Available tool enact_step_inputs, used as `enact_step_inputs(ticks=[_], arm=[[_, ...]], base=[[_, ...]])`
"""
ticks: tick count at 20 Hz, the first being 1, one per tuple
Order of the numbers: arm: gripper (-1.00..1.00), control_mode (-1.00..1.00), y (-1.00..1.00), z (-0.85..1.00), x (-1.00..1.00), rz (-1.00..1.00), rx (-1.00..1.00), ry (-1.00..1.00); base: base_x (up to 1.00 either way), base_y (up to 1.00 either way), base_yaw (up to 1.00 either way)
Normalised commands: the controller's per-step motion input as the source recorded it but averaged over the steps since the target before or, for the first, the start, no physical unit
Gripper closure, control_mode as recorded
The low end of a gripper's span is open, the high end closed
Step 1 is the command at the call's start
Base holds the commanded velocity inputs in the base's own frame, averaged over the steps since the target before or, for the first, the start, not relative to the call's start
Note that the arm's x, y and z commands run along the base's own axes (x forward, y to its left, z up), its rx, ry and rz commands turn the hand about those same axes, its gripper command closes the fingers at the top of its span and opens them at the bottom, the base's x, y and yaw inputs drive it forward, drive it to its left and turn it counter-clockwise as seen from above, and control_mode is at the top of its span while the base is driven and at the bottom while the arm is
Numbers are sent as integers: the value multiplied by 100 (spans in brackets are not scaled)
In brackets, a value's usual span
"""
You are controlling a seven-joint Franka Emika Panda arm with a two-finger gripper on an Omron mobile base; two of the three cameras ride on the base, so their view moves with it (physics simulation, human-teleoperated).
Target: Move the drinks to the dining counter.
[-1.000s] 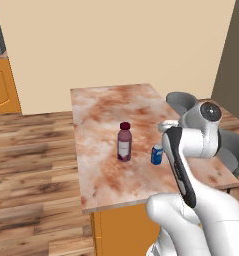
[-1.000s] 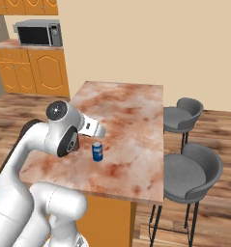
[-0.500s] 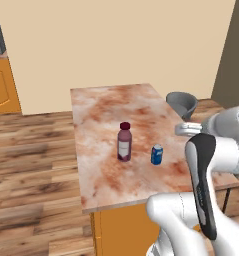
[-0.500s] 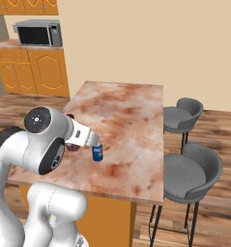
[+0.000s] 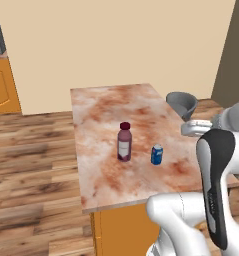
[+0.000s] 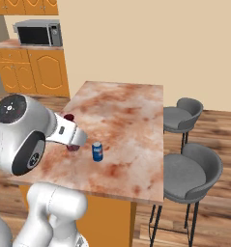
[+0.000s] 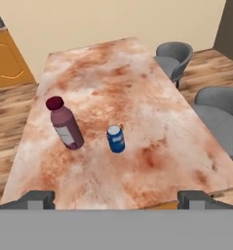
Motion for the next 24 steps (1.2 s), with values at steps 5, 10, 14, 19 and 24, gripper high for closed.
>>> enact_step_inputs(ticks=[5, 10, 14, 19, 24], arm=[[-100, -100, 20, 18, -28, 1, -5, 7], [-100, -100, 1, 4, -6, 5, -5, 7], [-100, -100, 0, 0, 0, 6, -3, 9], [-100, -100, 9, 0, 2, 2, -4, -4], [-100, -100, 3, -8, 0, 0, 1, 10]], base=[[0, 0, 0], [0, 0, 0], [0, 0, 0], [0, 0, 0], [0, 0, 0]])
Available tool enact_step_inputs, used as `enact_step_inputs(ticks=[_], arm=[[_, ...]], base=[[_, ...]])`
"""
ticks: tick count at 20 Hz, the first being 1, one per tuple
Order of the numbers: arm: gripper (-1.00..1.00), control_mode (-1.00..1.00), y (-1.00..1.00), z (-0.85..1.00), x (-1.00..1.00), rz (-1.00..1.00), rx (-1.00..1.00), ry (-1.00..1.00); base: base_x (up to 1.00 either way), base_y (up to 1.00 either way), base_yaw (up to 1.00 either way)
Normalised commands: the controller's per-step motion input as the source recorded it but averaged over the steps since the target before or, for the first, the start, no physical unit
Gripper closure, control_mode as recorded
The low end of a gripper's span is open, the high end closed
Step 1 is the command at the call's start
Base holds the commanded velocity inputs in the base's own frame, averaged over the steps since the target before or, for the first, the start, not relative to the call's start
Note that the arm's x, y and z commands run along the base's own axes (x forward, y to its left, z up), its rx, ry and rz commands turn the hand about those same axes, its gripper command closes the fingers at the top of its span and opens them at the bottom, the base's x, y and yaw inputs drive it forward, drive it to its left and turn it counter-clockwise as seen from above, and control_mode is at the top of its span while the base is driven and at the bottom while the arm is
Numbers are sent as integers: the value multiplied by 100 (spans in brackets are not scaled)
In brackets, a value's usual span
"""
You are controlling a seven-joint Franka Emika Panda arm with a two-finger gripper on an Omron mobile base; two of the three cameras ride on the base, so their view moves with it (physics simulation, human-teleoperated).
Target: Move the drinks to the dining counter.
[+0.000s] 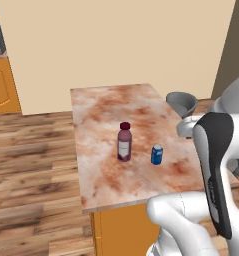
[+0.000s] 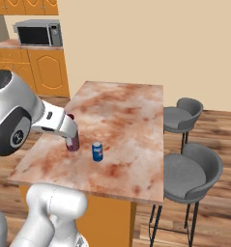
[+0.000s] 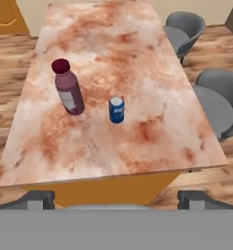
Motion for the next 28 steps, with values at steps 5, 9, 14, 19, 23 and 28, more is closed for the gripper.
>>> enact_step_inputs(ticks=[5, 9, 14, 19, 23, 28], arm=[[-100, 100, 0, -4, 0, -1, 0, 6], [-100, 100, 0, 0, 0, 0, 0, 0], [-100, 100, 0, 0, 0, 0, 0, 0], [-100, 100, 0, 0, 0, 0, 0, 0], [-100, 100, 0, 0, 0, 0, 0, 0], [-100, 100, 0, 0, 0, 0, 0, 0]], base=[[0, -29, -21], [0, -64, -68], [0, -38, -88], [0, 0, -100], [0, 0, -100], [0, 0, -100]])
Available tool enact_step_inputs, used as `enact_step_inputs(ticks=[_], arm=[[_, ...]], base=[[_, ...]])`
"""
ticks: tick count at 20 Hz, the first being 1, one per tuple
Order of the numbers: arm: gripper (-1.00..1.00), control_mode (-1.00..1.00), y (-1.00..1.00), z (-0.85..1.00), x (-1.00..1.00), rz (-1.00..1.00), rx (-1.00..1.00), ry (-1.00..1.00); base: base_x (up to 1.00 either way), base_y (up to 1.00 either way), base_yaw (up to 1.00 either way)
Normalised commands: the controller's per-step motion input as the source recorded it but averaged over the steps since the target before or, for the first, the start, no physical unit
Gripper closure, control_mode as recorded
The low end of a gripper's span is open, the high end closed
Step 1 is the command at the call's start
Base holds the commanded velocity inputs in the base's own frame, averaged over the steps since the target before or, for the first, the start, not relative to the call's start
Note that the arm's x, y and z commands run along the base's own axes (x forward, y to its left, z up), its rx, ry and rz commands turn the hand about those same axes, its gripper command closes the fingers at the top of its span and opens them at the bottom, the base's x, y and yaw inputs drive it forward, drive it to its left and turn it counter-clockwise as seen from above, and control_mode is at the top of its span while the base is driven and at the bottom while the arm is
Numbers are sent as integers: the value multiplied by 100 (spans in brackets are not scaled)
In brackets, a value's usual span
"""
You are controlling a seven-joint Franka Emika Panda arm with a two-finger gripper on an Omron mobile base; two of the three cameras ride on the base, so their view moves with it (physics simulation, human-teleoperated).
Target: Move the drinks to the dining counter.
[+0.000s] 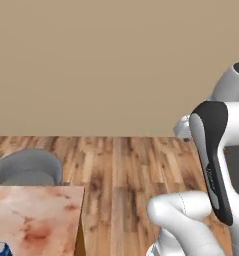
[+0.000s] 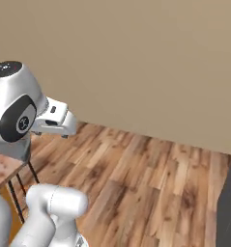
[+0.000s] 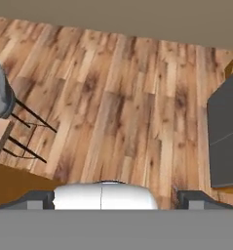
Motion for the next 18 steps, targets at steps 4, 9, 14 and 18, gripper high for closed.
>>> enact_step_inputs(ticks=[4, 9, 14, 18], arm=[[-100, 100, 0, 0, 0, 0, 0, 0], [-100, 100, 0, 0, 0, 0, 0, 0], [-100, 100, 0, 0, 0, 0, 0, 0], [-100, 100, 0, 0, 0, 0, 0, 0]], base=[[0, 0, -100], [0, 0, -100], [0, 0, -100], [0, 0, -100]])
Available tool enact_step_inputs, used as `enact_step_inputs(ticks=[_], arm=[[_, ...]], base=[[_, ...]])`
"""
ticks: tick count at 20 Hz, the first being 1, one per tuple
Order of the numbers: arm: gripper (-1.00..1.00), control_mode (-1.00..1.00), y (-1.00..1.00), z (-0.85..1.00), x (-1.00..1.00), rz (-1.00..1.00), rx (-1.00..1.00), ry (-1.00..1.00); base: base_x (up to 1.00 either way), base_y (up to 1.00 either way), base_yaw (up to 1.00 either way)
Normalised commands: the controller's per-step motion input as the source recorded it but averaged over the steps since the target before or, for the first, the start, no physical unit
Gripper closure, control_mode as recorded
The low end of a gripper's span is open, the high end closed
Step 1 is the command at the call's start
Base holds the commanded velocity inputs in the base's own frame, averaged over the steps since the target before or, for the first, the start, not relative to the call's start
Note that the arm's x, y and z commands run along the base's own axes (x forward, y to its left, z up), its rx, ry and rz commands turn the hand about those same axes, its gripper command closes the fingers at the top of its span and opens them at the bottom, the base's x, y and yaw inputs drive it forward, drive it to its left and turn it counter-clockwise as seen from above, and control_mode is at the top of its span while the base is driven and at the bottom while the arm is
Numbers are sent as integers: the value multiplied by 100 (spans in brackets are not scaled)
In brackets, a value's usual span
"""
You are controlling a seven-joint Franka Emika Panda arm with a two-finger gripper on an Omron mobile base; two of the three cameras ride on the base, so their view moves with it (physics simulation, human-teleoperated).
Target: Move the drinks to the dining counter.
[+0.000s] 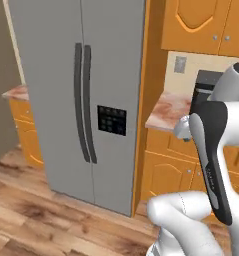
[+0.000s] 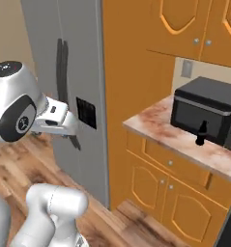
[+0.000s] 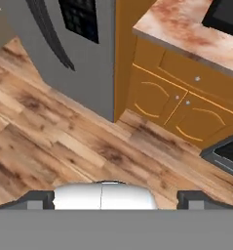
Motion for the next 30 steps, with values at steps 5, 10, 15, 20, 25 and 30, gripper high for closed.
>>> enact_step_inputs(ticks=[5, 10, 15, 20, 25, 30], arm=[[-100, 100, 0, 0, 0, 0, 0, 0], [-100, 100, 0, 0, 0, 0, 0, 0], [-100, 100, 0, 0, 0, 0, 0, 0], [-100, 100, 0, 0, 0, 0, 0, 0], [-100, 100, 0, 0, 0, 0, 0, 0], [-100, 100, 0, 0, 0, 0, 0, 0]], base=[[0, 0, -100], [16, -1, -92], [99, 25, -41], [100, 47, -8], [100, 32, 3], [99, 0, 24]])
